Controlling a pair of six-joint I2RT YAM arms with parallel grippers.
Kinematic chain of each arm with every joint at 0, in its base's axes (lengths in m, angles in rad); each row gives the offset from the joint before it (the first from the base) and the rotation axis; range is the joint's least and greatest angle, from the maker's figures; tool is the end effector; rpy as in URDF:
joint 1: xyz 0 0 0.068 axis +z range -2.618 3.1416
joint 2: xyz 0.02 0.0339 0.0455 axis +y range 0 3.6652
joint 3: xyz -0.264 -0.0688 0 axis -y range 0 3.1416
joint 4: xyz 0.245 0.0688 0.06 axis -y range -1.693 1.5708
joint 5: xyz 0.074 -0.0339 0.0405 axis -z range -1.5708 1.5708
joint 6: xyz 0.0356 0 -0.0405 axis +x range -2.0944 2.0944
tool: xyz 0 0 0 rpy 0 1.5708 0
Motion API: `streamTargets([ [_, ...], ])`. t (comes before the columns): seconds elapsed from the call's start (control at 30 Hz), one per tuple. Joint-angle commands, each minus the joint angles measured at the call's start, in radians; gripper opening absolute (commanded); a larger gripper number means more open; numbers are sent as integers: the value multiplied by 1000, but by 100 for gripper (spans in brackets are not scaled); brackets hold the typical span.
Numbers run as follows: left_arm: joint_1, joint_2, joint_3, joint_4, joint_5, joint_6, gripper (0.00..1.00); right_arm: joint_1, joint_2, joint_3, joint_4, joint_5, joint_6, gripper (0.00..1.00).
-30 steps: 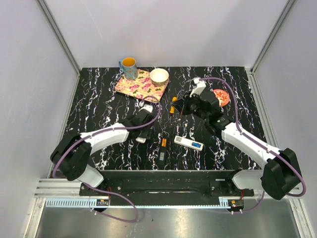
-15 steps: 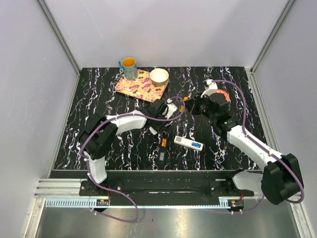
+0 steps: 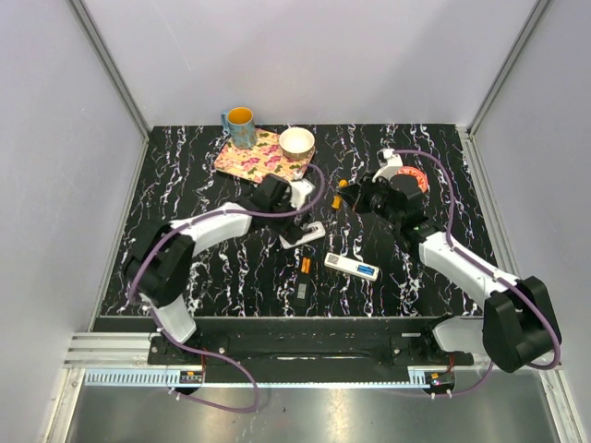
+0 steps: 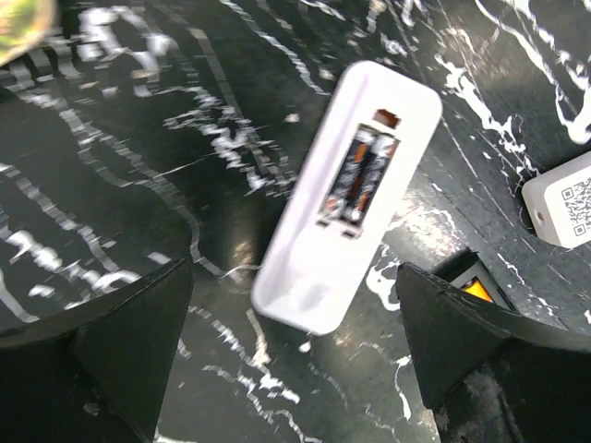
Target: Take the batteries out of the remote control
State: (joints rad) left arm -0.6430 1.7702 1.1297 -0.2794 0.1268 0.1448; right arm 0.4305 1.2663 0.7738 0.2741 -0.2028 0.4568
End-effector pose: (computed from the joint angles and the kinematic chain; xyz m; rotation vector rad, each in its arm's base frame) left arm 0.2941 -0.2259 0.1870 1.0158 2.3036 -0.3643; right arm 0.2618 0.1281 0.2788 -0.1269 1.8555 0.8088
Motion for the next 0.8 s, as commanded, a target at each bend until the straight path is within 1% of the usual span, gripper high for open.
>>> streamTargets([
  [0.0, 107, -172, -96, 158, 134, -115, 98, -3, 27, -10, 181, -26, -18, 0],
  [0.07, 138, -184, -137, 198, 172, -132, 98, -1, 67, -10, 229, -30, -21, 0],
  [0.1, 160, -180, -143, 204, 200, -142, 98, 4, 83, -8, 278, -26, -26, 0],
  [0.17, 181, -167, -151, 218, 240, -140, 97, 16, 143, 11, 307, -24, -30, 0],
  [0.27, 186, -134, -160, 244, 289, -142, 97, 39, 214, 25, 385, -18, -38, 1],
  [0.3, 186, -124, -159, 247, 301, -142, 97, 45, 228, 27, 430, -9, -46, 1],
  [0.33, 186, -101, -156, 252, 307, -140, 97, 53, 252, 28, 444, 2, -52, 7],
  [0.37, 184, -89, -153, 253, 309, -142, 97, 66, 263, 31, 456, 15, -55, 7],
  [0.4, 186, -77, -142, 252, 318, -142, 97, 70, 274, 39, 458, 19, -58, 6],
  [0.47, 186, -43, -131, 246, 326, -142, 96, 74, 301, 56, 453, 31, -56, 0],
  [0.57, 186, -22, -137, 253, 353, -143, 95, 76, 314, 48, 468, 52, -56, 0],
  [0.6, 186, -21, -142, 256, 352, -171, 95, 76, 314, 45, 468, 62, -56, 0],
  [0.77, 181, -31, -189, 275, 369, -203, 94, 74, 303, 30, 448, 97, -61, 0],
])
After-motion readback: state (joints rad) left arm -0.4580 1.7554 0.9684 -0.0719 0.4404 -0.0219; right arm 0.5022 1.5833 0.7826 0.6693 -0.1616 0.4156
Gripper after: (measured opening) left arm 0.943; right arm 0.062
